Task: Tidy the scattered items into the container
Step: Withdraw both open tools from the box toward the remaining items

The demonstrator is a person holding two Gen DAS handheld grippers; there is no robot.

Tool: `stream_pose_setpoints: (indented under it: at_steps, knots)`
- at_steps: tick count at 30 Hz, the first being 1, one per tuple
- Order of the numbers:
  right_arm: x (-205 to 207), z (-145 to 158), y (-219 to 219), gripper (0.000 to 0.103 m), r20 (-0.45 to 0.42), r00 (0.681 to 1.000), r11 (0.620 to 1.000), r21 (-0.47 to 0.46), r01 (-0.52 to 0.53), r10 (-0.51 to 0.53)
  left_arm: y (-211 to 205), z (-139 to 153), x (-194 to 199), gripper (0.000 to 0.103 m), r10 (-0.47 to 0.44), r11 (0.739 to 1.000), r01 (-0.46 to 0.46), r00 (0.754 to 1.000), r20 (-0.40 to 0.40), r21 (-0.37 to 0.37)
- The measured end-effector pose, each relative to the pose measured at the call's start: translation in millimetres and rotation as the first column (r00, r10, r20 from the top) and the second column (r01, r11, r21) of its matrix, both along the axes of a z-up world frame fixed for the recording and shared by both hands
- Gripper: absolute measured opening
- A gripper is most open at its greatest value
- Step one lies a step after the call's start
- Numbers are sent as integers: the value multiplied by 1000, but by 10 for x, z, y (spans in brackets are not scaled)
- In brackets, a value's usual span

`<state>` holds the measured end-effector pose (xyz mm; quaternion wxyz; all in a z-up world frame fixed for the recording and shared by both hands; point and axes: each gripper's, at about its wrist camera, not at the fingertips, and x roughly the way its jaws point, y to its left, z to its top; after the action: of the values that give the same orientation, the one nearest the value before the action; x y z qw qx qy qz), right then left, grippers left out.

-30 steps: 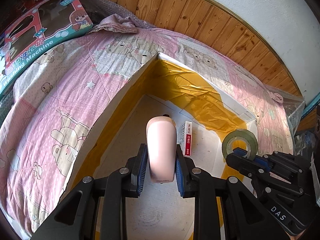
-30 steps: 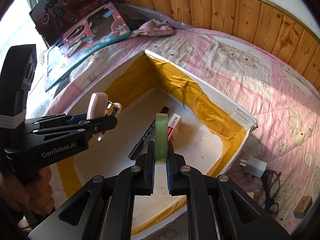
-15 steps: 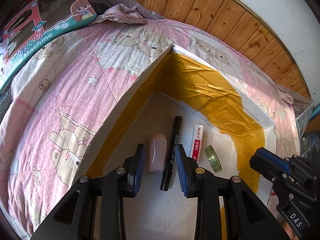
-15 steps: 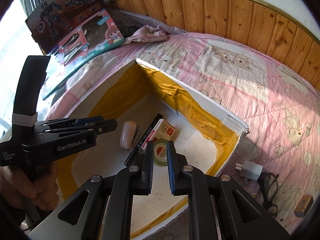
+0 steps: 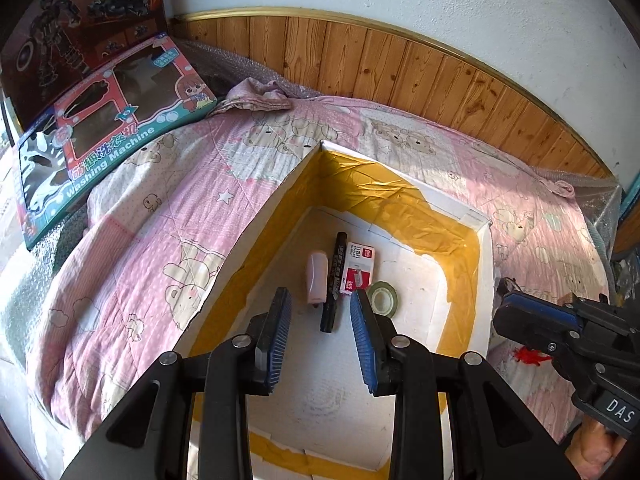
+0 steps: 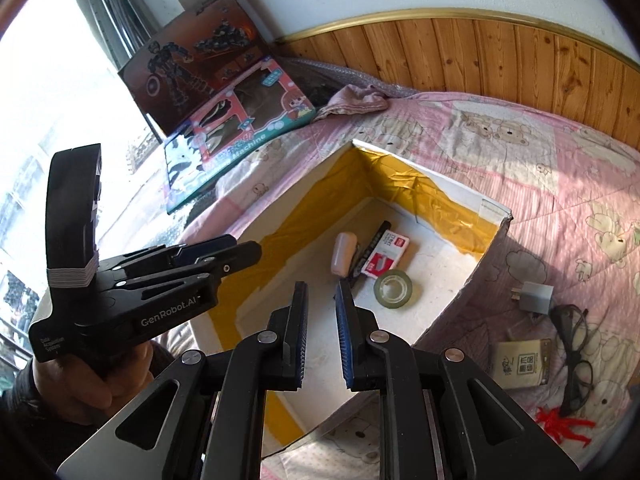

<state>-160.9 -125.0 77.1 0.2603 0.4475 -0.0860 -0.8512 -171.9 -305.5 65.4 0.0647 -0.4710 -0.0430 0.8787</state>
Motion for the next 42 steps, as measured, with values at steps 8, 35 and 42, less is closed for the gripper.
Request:
stream_pose_setpoints:
  at_steps: [8, 35, 42]
  knots:
    - [596, 171, 66, 17, -49, 998, 997, -61, -46, 43, 179, 379, 588, 33, -18, 1000, 16, 996, -92, -26]
    - [1568, -672, 1658, 23, 105, 952, 934, -190, 303, -287, 1327, 75, 1735, 38, -229, 973, 229, 971, -70, -15]
    - [1633, -842, 2042, 28, 143, 917, 903, -170, 394, -373, 1771, -176, 1686, 43, -290, 957, 290, 957, -20, 7]
